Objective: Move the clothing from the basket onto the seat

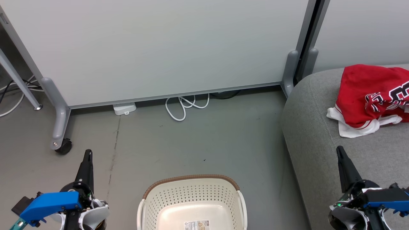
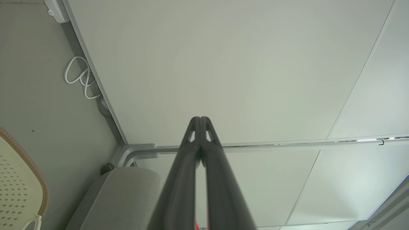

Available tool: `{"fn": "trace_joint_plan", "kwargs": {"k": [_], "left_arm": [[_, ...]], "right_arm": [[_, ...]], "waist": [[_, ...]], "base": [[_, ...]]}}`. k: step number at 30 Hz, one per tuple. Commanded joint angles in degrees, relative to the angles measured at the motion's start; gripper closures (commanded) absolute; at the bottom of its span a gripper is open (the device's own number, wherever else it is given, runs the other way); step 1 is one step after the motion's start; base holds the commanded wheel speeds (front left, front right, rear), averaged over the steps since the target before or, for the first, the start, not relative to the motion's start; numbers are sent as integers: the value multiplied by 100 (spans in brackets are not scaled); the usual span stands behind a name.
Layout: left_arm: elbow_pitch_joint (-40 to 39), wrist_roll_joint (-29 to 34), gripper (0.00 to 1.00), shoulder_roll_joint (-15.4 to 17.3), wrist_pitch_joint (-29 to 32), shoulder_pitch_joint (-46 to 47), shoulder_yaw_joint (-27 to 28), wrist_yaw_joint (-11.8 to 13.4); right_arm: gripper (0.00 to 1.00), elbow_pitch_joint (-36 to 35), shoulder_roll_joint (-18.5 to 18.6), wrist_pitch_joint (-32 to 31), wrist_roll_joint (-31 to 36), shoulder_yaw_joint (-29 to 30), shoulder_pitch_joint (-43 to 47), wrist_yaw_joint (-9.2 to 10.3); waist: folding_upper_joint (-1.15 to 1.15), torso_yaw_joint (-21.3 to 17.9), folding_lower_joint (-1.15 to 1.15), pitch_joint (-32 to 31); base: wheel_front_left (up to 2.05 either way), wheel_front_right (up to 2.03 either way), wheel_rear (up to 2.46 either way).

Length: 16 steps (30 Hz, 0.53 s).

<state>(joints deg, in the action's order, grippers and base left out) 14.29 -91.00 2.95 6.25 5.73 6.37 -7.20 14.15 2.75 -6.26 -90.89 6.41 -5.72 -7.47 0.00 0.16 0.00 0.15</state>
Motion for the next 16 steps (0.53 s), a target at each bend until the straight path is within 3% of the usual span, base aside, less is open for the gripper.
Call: {"fn": "trace_joint_plan", "kwargs": {"k": [1,16], "left_arm": [[-39,-130,100,-11,42,89,35,-52],[-40,-143,100,-11,55,81,39,-53]], "right_arm": [[100,-22,23,-36,-141,21,-86,-4],[100,-21,23,-40,-159,20,-83,-4]], "waist": [[0,-11,0,2],[0,-16,0,3]], "base": [[0,0,0],[0,0,0]]}}
